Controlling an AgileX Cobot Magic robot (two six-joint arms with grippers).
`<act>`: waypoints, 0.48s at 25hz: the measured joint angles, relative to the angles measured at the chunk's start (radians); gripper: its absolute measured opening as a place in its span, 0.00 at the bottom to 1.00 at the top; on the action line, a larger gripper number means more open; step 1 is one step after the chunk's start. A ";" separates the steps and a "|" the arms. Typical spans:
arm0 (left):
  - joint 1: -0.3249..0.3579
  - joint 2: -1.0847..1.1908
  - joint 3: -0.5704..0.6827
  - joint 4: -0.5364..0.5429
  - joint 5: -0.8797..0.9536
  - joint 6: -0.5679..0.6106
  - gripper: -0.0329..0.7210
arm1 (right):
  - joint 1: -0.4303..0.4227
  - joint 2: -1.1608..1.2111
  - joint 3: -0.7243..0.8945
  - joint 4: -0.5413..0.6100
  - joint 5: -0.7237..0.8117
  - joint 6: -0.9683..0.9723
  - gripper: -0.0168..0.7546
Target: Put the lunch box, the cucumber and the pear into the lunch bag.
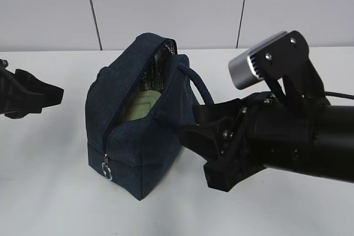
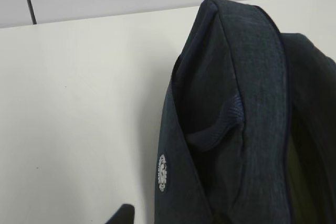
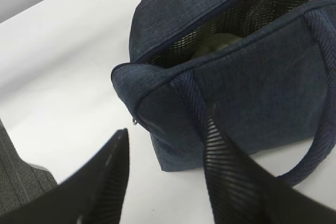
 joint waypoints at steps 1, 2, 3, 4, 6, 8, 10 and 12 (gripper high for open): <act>0.000 0.000 0.000 0.000 0.000 0.000 0.41 | -0.002 0.000 0.000 0.020 -0.002 -0.014 0.49; 0.000 0.000 0.000 0.000 0.000 0.000 0.41 | -0.004 0.000 0.003 0.069 -0.004 -0.055 0.49; 0.000 0.000 0.000 0.000 0.000 0.000 0.41 | -0.006 0.000 0.012 0.139 -0.011 -0.128 0.49; 0.000 0.000 0.000 0.000 0.000 0.000 0.41 | -0.006 0.000 0.025 0.254 -0.023 -0.214 0.49; 0.000 0.000 0.000 0.000 0.000 0.000 0.41 | -0.004 0.000 0.057 0.480 -0.055 -0.448 0.49; 0.000 0.000 0.000 0.000 0.000 0.000 0.41 | -0.004 0.000 0.087 0.597 -0.094 -0.580 0.49; 0.000 0.000 0.000 0.000 0.000 0.000 0.41 | -0.002 0.000 0.108 0.587 -0.144 -0.626 0.49; 0.000 0.000 0.000 0.000 0.000 0.000 0.41 | -0.002 0.003 0.125 0.514 -0.217 -0.646 0.49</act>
